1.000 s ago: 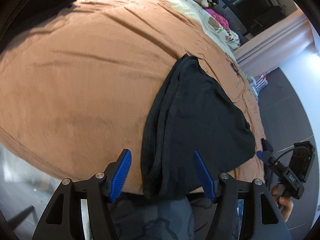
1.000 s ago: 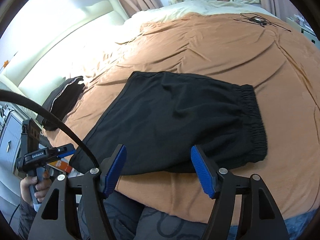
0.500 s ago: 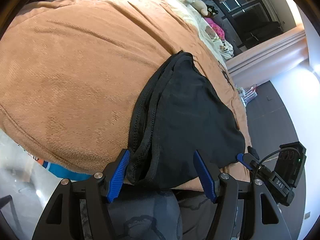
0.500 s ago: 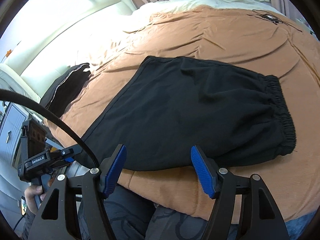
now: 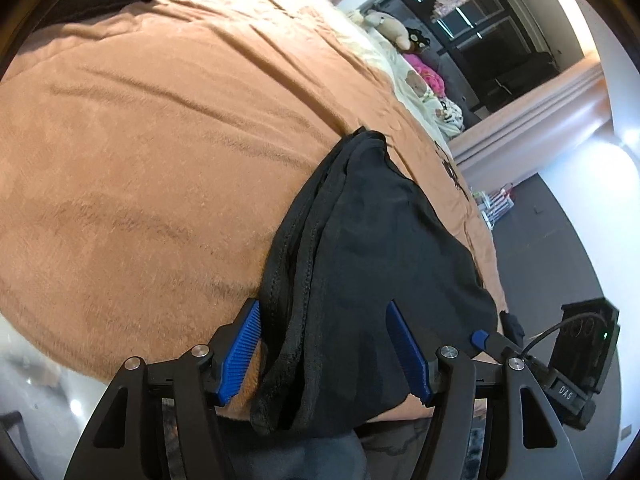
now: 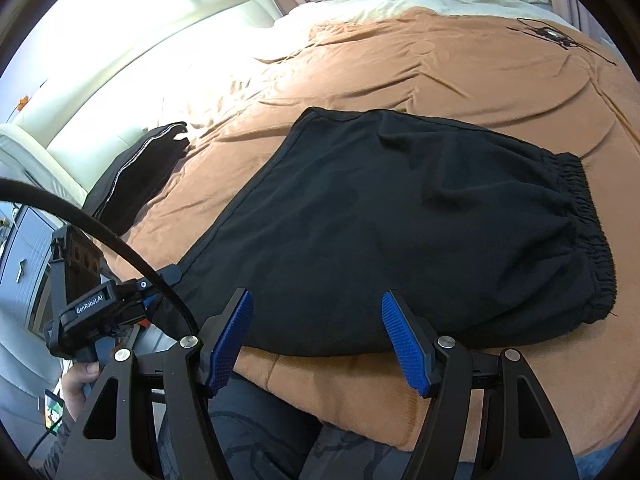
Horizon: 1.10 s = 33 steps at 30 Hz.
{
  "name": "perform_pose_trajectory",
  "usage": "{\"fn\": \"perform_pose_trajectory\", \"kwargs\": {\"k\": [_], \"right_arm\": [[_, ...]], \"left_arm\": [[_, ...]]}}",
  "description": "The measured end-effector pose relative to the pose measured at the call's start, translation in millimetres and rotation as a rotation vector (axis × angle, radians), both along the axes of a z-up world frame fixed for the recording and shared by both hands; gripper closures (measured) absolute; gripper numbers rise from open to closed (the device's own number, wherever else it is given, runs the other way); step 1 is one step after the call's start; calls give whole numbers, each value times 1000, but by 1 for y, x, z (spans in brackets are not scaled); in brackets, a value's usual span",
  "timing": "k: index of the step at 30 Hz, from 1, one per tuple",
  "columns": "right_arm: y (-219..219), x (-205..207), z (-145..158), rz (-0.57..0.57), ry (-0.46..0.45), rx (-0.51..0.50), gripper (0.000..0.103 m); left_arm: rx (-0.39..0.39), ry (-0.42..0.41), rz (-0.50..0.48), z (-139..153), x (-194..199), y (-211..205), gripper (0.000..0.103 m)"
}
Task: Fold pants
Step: 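Grasp the pants edge with the left tool while the right tool hovers over the waistband, then grasp the pants waistband with the right tool while the left tool holds the edge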
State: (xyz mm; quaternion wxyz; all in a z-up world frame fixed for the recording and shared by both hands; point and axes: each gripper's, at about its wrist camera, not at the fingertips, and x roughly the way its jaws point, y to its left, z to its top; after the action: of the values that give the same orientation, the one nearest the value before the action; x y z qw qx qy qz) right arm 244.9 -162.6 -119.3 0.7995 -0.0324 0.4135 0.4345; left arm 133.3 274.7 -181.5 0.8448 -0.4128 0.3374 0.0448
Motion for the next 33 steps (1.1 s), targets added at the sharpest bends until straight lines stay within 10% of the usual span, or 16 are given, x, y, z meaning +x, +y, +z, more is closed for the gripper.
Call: {"fn": "perform_pose_trajectory", "kwargs": {"k": [15,18,22,33], "right_arm": [[18,-4,-8,9,-15,-13,37],[23,-9,-9,-8,-35,-29,37],[31,-18,-7,-26,-76,-52,37],[52,-43,-11,-80,-188,-150,44]], "left_arm": [[-148,-57,-32,-9,-19,-1,39],[-172,-53,-9,-11,-26,-2,48],[-167,9,21,-16,-22,-1,85],[-125,11,79,3,-29,-8,90]]}}
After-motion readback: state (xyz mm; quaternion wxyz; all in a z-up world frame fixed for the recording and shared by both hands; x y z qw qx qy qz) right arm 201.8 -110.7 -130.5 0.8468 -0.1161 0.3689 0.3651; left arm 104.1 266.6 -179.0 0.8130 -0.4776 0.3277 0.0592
